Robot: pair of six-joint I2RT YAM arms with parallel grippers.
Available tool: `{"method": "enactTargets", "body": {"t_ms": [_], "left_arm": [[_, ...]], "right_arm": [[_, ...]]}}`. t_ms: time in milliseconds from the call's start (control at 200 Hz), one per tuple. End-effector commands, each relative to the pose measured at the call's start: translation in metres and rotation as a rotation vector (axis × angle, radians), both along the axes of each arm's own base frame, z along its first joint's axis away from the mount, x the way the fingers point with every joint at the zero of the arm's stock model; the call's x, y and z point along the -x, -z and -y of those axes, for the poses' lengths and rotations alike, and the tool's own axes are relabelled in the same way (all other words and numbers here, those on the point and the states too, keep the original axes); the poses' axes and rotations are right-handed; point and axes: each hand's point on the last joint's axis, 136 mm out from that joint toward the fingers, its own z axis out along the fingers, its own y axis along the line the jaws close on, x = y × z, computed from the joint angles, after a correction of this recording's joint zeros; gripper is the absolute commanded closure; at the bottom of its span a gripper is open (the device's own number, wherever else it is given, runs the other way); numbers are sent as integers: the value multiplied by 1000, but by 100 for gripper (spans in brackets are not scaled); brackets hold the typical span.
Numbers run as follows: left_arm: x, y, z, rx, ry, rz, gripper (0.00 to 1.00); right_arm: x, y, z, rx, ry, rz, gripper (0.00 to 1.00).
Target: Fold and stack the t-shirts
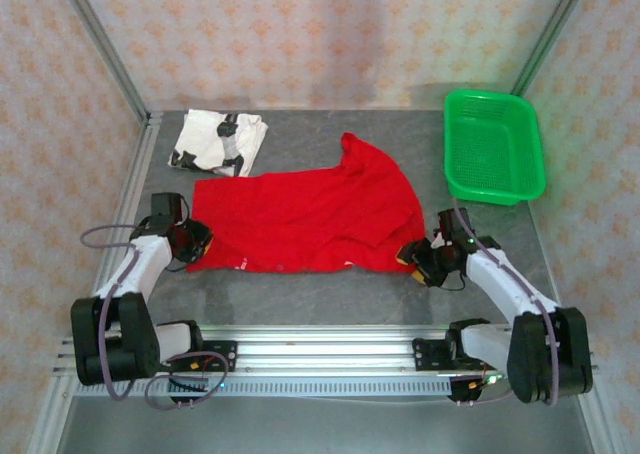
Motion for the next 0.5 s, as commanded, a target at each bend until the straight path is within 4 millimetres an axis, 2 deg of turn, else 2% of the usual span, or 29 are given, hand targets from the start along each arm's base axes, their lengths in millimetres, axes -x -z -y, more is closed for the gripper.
{"method": "enactTargets", "body": {"t_ms": [0, 100, 180, 285, 360, 495], "left_arm": [[-1, 18, -4, -19, -10, -31, 85], [17, 41, -12, -63, -29, -139, 86], [32, 53, -20, -107, -48, -220, 88], [50, 64, -30, -137, -86, -288, 88], [58, 69, -35, -160, -96, -320, 89], [67, 69, -37, -179, -91, -341, 89]], "right_arm": [[-27, 3, 10, 76, 38, 44, 55], [-31, 13, 27, 186, 59, 2, 81], [-32, 9, 42, 274, 79, 0, 92], [-27, -4, 60, 369, 107, 21, 100], [-22, -11, 68, 402, 126, 37, 100], [-8, -8, 76, 441, 132, 5, 100]]}}
